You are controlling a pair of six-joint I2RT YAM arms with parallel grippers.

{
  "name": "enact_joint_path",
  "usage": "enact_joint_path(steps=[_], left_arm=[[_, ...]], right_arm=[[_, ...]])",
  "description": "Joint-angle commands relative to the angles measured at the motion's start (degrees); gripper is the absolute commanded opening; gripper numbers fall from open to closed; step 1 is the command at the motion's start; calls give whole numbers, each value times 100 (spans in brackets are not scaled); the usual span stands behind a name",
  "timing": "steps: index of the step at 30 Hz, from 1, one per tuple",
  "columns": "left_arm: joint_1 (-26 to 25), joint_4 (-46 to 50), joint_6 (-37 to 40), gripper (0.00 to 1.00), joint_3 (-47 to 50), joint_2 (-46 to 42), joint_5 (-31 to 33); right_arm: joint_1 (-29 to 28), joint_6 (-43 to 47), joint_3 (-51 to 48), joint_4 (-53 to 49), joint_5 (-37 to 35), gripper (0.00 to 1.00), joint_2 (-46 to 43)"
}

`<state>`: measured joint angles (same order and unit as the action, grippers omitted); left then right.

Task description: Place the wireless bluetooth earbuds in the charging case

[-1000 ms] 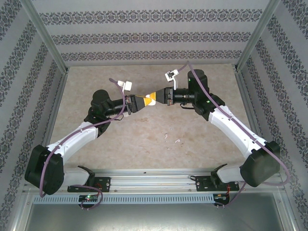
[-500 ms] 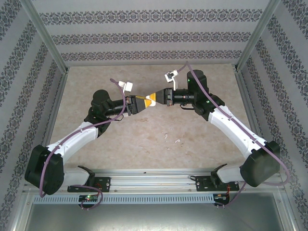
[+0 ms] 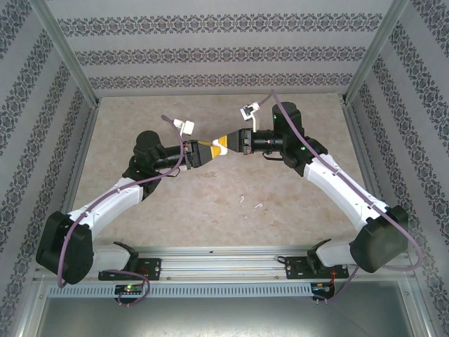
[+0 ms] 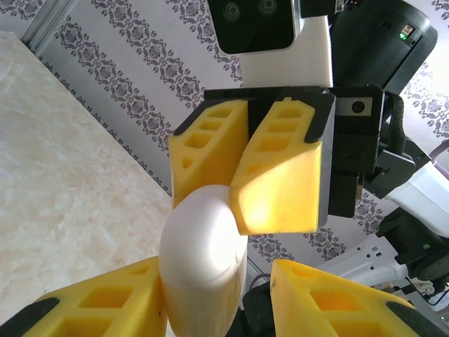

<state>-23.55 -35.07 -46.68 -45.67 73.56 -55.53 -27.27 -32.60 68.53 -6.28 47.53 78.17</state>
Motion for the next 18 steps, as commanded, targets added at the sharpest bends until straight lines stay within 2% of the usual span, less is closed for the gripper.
enact_joint_path(steps=[1, 5, 13, 18], left_arm=[[-31, 181, 250, 41, -66, -132, -235], [-27, 250, 300, 37, -86, -118, -197], [-25, 208, 313, 11, -161, -64, -229], [-25, 112, 462, 5, -58, -143, -155]], right_arm=[[2, 83, 196, 118, -176, 12, 4], [-13, 83, 197, 150, -131, 12, 12], [-69, 95, 189, 215, -20, 12, 40], [-86, 127, 152, 231, 62, 13, 58]])
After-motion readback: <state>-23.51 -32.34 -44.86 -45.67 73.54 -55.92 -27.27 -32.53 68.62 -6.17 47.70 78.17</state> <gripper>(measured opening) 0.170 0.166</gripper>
